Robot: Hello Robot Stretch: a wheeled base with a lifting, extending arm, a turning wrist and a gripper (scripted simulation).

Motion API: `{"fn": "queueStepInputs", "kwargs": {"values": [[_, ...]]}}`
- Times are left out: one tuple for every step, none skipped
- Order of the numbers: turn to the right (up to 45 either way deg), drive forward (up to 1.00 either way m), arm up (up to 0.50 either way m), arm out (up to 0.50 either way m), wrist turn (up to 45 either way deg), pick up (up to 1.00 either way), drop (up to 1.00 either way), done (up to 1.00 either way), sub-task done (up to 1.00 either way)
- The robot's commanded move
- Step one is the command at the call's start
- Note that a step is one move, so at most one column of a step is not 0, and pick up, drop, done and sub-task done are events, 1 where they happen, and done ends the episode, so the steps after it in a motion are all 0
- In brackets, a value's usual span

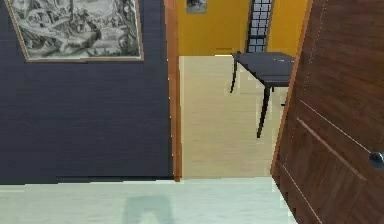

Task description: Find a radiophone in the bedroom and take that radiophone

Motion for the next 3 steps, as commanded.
{"fn": "queueStepInputs", "kwargs": {"values": [[3.0,0.00,0.00,0.00,0.0,0.00,0.00,0.00,0.00],[0.0,1.00,0.00,0.00,0.0,0.00,0.00,0.00,0.00],[0.0,0.90,0.00,0.00,0.0,0.00,0.00,0.00,0.00]]}}
